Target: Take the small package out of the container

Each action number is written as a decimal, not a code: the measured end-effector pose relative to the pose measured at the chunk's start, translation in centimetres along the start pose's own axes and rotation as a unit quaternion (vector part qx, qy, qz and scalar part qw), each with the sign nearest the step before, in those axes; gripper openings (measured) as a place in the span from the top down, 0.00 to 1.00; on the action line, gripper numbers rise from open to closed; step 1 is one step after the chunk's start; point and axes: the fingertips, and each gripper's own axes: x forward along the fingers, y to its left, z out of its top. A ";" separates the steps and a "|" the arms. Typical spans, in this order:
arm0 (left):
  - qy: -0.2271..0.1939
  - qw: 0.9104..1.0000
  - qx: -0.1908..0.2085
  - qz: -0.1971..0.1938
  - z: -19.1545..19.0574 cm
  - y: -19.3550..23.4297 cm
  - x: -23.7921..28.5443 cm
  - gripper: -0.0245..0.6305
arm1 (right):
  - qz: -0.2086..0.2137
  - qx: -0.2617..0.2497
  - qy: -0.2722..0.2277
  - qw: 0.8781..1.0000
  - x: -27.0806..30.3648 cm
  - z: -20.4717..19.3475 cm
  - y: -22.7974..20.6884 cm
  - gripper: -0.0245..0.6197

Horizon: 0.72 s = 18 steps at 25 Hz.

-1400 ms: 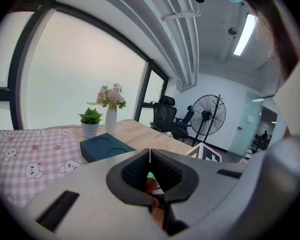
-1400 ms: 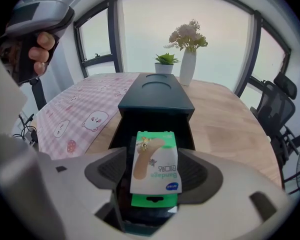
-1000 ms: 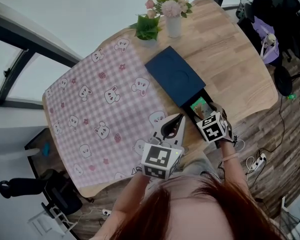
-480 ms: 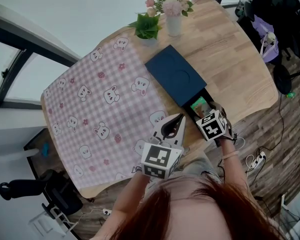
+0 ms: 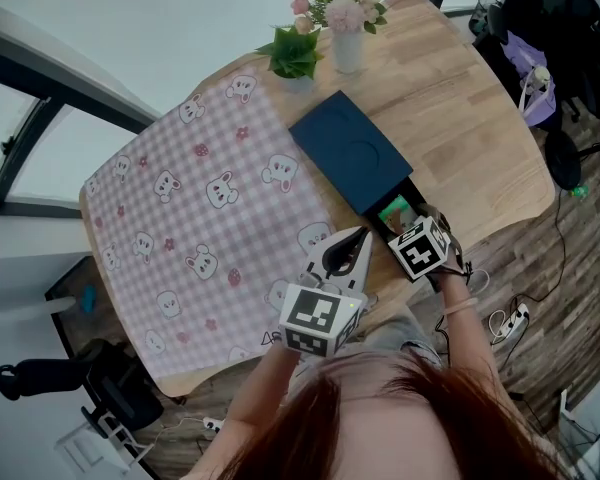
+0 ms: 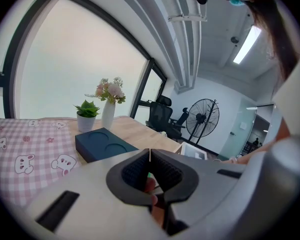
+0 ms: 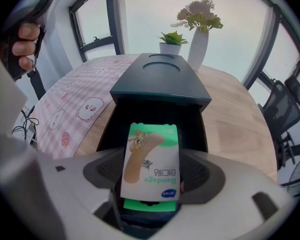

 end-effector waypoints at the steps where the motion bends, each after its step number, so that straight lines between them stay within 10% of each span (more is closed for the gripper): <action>1: -0.001 1.000 -0.002 -0.001 0.0 0.0 0.0 0.94 | 0.001 -0.001 0.002 1.000 0.1 0.0 0.0 0.43; 18: -0.018 0.999 -0.003 0.039 0.0 0.7 -1.0 0.94 | -0.016 -0.013 -0.052 0.998 -0.7 0.6 0.1 0.44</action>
